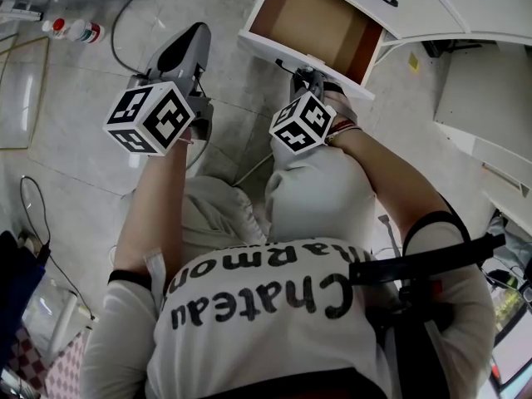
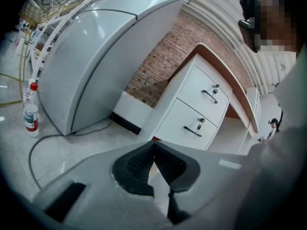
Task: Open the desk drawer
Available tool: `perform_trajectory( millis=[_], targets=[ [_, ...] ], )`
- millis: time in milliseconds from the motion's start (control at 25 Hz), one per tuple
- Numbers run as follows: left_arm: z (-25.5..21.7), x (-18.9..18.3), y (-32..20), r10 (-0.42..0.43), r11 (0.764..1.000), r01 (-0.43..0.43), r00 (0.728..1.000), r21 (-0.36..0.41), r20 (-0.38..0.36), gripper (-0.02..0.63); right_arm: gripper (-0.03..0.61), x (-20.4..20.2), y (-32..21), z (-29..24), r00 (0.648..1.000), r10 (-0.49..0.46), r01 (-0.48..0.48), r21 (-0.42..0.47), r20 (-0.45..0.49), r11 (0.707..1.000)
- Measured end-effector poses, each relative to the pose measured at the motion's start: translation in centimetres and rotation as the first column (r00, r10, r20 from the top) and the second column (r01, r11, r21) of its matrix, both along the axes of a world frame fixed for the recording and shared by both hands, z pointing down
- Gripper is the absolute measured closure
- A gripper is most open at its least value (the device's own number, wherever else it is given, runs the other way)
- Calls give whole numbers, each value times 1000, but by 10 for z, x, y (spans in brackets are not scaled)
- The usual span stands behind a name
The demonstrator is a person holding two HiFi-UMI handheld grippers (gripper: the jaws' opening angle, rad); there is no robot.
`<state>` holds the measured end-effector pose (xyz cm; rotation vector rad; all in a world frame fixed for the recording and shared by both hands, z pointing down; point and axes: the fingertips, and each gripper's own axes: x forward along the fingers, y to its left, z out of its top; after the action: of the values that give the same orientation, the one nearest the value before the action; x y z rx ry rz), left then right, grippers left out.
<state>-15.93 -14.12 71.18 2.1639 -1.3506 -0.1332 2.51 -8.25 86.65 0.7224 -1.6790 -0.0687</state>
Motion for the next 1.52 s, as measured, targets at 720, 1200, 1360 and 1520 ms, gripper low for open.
perform_trajectory(
  millis=[720,1200,1360,1520],
  targets=[
    [0,-4,0,-20,1000,20,999,-21,-27,598,507,-6,16,26,999,-37,37,5,10,999],
    [6,-5,-2,-34,998,31,998,-47,-60,598,338,-15,39,48,996,-81,85,-85,49,993],
    [11,-1,-2,-31,998,29,999,-57,-44,598,309,-15,42,55,994,-89,94,-95,55,991],
    [16,1,0,-28,997,26,999,-67,-29,598,299,-14,44,61,995,-89,94,-89,51,992]
  ],
)
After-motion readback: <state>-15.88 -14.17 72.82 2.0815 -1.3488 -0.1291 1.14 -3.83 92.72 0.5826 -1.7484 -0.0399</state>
